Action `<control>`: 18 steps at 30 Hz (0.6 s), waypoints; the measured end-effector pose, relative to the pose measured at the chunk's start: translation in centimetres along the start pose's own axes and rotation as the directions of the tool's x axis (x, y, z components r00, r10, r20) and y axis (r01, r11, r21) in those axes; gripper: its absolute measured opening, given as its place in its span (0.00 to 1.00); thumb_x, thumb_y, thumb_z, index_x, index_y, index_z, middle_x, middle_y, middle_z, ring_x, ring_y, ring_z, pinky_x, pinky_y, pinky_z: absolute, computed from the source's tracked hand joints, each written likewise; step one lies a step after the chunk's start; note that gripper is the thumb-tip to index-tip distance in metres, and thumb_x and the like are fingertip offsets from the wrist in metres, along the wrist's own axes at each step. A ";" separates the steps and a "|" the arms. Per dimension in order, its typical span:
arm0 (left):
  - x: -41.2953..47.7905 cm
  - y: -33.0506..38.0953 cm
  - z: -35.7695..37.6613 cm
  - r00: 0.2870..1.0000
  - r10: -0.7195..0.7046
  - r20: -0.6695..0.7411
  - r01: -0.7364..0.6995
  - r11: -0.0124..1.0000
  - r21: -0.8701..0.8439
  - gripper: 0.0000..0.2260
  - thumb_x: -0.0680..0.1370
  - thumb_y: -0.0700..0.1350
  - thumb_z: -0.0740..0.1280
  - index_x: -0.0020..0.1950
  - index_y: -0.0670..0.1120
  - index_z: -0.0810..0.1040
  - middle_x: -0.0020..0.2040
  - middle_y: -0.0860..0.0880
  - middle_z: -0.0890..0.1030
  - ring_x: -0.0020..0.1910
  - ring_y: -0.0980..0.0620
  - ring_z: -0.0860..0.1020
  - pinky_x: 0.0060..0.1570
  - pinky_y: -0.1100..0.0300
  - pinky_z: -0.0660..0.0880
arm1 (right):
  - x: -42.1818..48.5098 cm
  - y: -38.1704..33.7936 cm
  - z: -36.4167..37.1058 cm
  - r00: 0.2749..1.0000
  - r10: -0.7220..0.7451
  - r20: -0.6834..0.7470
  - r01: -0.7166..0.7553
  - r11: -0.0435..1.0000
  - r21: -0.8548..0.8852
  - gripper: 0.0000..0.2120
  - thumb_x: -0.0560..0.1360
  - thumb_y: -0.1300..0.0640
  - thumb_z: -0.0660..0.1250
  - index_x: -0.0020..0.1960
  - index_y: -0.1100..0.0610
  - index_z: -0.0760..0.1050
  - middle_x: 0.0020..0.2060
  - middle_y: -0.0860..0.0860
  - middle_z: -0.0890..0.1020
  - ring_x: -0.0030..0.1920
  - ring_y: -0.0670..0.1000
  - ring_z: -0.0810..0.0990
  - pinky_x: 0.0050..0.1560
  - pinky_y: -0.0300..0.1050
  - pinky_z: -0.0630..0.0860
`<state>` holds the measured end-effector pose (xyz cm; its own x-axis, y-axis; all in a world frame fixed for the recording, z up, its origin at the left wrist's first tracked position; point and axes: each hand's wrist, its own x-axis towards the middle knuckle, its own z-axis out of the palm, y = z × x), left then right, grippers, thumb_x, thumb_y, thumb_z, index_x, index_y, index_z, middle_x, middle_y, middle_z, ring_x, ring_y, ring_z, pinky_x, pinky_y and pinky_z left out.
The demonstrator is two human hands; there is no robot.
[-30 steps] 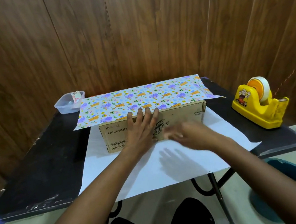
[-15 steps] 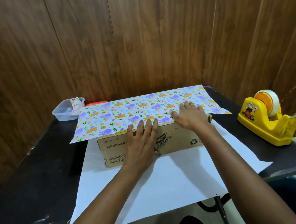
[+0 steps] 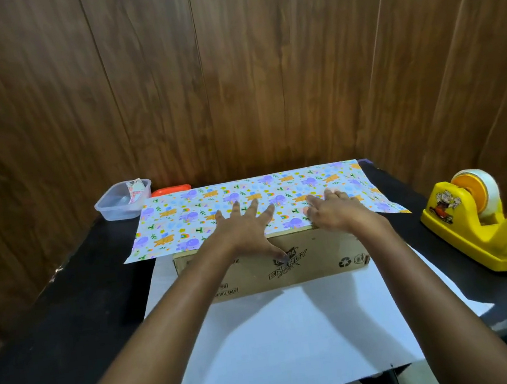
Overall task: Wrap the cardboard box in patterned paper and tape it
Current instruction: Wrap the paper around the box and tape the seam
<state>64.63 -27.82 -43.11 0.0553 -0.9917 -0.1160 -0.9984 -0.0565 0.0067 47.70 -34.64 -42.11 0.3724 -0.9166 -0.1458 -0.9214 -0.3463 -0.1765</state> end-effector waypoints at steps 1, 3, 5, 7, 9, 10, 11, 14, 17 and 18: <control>-0.1 0.0 0.0 1.000 0.010 -0.018 -0.010 1.000 0.013 0.49 0.66 0.69 0.67 0.76 0.57 0.41 0.78 0.48 0.41 0.76 0.39 0.42 0.69 0.34 0.44 | 0.6 -0.4 -0.4 1.000 -0.010 0.023 0.010 1.000 -0.017 0.25 0.82 0.46 0.45 0.78 0.48 0.47 0.77 0.57 0.45 0.77 0.58 0.42 0.74 0.58 0.44; 0.0 -0.1 0.0 0.999 0.018 -0.030 -0.017 1.000 0.023 0.49 0.66 0.69 0.66 0.77 0.57 0.42 0.78 0.48 0.41 0.76 0.39 0.42 0.69 0.34 0.45 | 2.0 -1.6 -0.7 0.995 -0.078 0.060 0.081 0.996 -0.042 0.25 0.83 0.46 0.47 0.77 0.47 0.46 0.77 0.57 0.45 0.76 0.60 0.42 0.73 0.61 0.45; 0.1 -0.1 0.1 1.000 0.012 -0.002 -0.012 0.999 0.035 0.48 0.67 0.70 0.66 0.77 0.57 0.41 0.78 0.48 0.41 0.75 0.39 0.42 0.69 0.34 0.45 | 3.2 -2.8 -0.4 0.989 -0.141 0.046 0.143 0.990 -0.024 0.24 0.82 0.45 0.45 0.77 0.44 0.45 0.77 0.52 0.43 0.76 0.58 0.40 0.72 0.61 0.42; -0.2 -0.2 -1.0 0.996 0.022 0.085 -0.021 1.000 -0.020 0.47 0.68 0.70 0.64 0.77 0.57 0.41 0.78 0.49 0.41 0.76 0.41 0.42 0.69 0.36 0.46 | 3.8 -3.2 0.1 0.987 -0.159 0.009 0.159 0.987 -0.012 0.23 0.82 0.44 0.43 0.77 0.42 0.46 0.77 0.48 0.43 0.77 0.56 0.39 0.72 0.61 0.40; 0.2 -1.0 -2.8 0.984 0.029 0.177 0.006 0.981 -0.195 0.43 0.71 0.68 0.61 0.77 0.55 0.43 0.78 0.51 0.45 0.75 0.44 0.52 0.69 0.44 0.57 | 4.1 -3.1 0.6 0.986 -0.165 -0.005 0.165 0.986 -0.018 0.23 0.82 0.44 0.43 0.77 0.41 0.46 0.77 0.47 0.44 0.77 0.55 0.40 0.72 0.61 0.40; 0.9 -1.6 -3.7 0.984 0.020 0.176 0.026 0.966 -0.256 0.39 0.74 0.67 0.58 0.78 0.53 0.44 0.78 0.52 0.47 0.75 0.46 0.55 0.68 0.47 0.60 | 4.3 -2.9 0.6 0.986 -0.164 -0.009 0.164 0.986 -0.020 0.23 0.82 0.44 0.43 0.76 0.41 0.46 0.77 0.47 0.44 0.77 0.55 0.40 0.72 0.61 0.40; 1.9 -2.3 -4.2 0.990 -0.004 0.141 0.042 0.962 -0.269 0.36 0.76 0.67 0.54 0.78 0.52 0.45 0.78 0.52 0.46 0.76 0.48 0.51 0.70 0.45 0.56 | 4.5 -2.8 0.7 0.987 -0.162 -0.011 0.162 0.987 -0.016 0.23 0.82 0.44 0.43 0.76 0.41 0.46 0.77 0.46 0.44 0.77 0.55 0.40 0.72 0.60 0.40; 4.5 -4.3 -2.9 0.993 -0.109 0.051 0.116 0.980 -0.160 0.29 0.79 0.64 0.44 0.77 0.55 0.45 0.77 0.53 0.40 0.76 0.50 0.38 0.71 0.38 0.40 | 4.6 -2.8 0.8 0.986 -0.165 -0.009 0.164 0.986 -0.007 0.23 0.82 0.44 0.43 0.76 0.41 0.46 0.77 0.46 0.44 0.77 0.54 0.40 0.72 0.60 0.39; 5.5 -5.9 -1.1 0.976 -0.218 0.003 0.216 0.968 -0.128 0.29 0.79 0.64 0.43 0.77 0.54 0.44 0.77 0.51 0.40 0.76 0.48 0.39 0.71 0.40 0.40 | 4.6 -2.8 0.8 0.985 -0.171 -0.009 0.171 0.985 0.006 0.23 0.82 0.44 0.43 0.77 0.41 0.46 0.77 0.46 0.43 0.77 0.54 0.39 0.72 0.59 0.38; 5.3 -6.3 -0.9 0.963 -0.270 -0.007 0.266 0.953 -0.145 0.30 0.79 0.64 0.43 0.77 0.53 0.44 0.78 0.50 0.40 0.76 0.47 0.40 0.71 0.41 0.40 | 4.6 -2.8 0.8 0.985 -0.170 -0.009 0.170 0.985 0.018 0.23 0.82 0.44 0.43 0.77 0.41 0.46 0.77 0.46 0.43 0.76 0.54 0.38 0.72 0.59 0.38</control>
<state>71.27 -32.87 -42.87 0.3226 -0.9406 -0.1060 -0.9350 -0.3341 0.1192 52.10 -37.76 -43.10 0.5225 -0.8462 -0.1047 -0.8425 -0.4935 -0.2160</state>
